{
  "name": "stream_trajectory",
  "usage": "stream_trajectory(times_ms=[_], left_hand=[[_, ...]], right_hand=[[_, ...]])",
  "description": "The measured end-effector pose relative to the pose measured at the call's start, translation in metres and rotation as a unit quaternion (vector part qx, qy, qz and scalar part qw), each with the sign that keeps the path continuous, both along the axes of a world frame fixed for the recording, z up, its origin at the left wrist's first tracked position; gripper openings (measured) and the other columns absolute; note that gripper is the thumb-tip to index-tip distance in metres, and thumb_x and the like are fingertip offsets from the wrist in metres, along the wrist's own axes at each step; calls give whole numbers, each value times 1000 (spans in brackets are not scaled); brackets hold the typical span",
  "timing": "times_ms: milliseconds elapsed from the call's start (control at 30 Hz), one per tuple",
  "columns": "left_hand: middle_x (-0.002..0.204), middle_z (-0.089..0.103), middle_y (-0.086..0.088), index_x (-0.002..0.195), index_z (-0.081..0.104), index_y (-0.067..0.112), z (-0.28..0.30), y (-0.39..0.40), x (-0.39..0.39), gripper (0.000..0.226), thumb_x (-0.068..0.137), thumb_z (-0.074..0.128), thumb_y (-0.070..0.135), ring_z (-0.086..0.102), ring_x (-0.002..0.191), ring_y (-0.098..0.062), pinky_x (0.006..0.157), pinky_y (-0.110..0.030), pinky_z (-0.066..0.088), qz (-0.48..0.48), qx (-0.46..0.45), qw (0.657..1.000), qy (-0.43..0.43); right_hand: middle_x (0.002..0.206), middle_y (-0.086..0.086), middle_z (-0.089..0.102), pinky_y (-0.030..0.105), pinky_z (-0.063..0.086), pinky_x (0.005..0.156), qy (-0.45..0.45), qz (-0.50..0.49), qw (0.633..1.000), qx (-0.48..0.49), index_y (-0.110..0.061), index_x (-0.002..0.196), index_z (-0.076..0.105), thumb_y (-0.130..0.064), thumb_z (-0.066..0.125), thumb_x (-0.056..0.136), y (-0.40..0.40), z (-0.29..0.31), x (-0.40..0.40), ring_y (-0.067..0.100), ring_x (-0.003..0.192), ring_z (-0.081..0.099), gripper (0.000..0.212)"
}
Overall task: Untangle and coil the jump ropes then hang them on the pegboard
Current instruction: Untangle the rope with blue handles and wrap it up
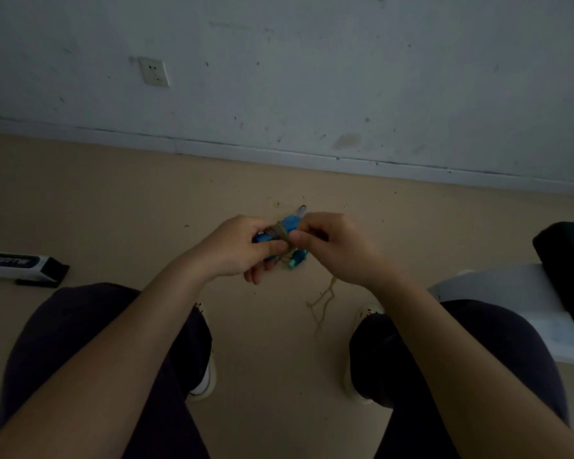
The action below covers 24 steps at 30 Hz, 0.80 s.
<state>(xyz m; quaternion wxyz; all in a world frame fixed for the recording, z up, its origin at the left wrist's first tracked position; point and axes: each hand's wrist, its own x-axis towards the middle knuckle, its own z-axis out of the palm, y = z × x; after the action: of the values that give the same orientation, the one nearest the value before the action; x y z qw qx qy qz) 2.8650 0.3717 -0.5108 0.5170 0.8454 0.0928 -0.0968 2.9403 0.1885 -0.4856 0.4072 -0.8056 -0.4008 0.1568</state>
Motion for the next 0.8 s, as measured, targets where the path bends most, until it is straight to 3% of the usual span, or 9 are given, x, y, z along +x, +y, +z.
stream_trajectory(times_ms=[100, 167, 267, 467, 533, 667, 733, 800], left_hand=[[69, 70, -3, 91, 66, 21, 5, 1, -4, 8, 99, 64, 22, 66, 51, -21, 48, -29, 50, -71, -23, 997, 36], [71, 70, -5, 88, 67, 21, 9, 3, -5, 11, 98, 65, 24, 64, 51, -20, 49, -28, 50, -90, -53, 993, 49], [72, 70, -8, 88, 69, 21, 14, 7, -5, 9, 97, 66, 24, 63, 51, -18, 48, -27, 50, -98, -78, 991, 48], [70, 70, -7, 99, 70, 18, 16, 12, -6, 6, 96, 66, 21, 62, 50, -17, 48, -26, 50, -98, -101, 989, 46], [70, 70, -5, 108, 69, 13, 17, 13, -6, 16, 96, 66, 23, 62, 50, -16, 49, -25, 50, -111, -100, 987, 63], [72, 71, -5, 125, 62, 8, 18, 11, -9, 46, 88, 68, 34, 63, 51, -15, 51, -25, 52, -145, -113, 979, 90], [74, 71, -6, 120, 64, 13, 18, 10, -9, 41, 86, 68, 36, 64, 54, -16, 52, -26, 53, -146, -136, 977, 81], [75, 72, -7, 113, 66, 17, 17, 9, -10, 30, 87, 68, 33, 66, 56, -16, 54, -26, 53, -141, -147, 976, 70]], right_hand=[[62, -11, 47, 23, 35, 57, -96, 23, 994, -36, -11, 74, 61, -14, 62, 95, -1, 1, 2, 3, 56, 42, 21], [65, -9, 51, 19, 35, 60, -130, 14, 991, -24, -5, 77, 65, -15, 64, 93, -2, 1, 2, 5, 59, 46, 20], [74, 2, 58, 22, 38, 64, -144, -11, 990, -4, -2, 82, 70, -18, 68, 91, -2, 0, 1, 13, 68, 51, 18], [79, 4, 52, 11, 31, 61, -154, -22, 988, 8, -1, 83, 66, -17, 72, 88, -2, 1, -2, 0, 65, 40, 17], [79, 1, 49, 11, 31, 60, -160, -19, 987, 13, -3, 85, 65, -18, 73, 86, -3, 0, -3, -1, 65, 39, 18], [73, -9, 42, 18, 33, 58, -119, -18, 992, 33, -6, 89, 56, -23, 80, 79, -6, -1, 1, 3, 63, 37, 31], [70, -6, 42, 24, 34, 57, -51, -13, 997, 55, -7, 86, 52, -20, 81, 78, -6, -1, 4, 7, 61, 36, 33], [70, -4, 42, 21, 34, 56, 3, -2, 997, 78, -6, 84, 49, -14, 80, 79, -5, -2, 6, 4, 60, 36, 33]])
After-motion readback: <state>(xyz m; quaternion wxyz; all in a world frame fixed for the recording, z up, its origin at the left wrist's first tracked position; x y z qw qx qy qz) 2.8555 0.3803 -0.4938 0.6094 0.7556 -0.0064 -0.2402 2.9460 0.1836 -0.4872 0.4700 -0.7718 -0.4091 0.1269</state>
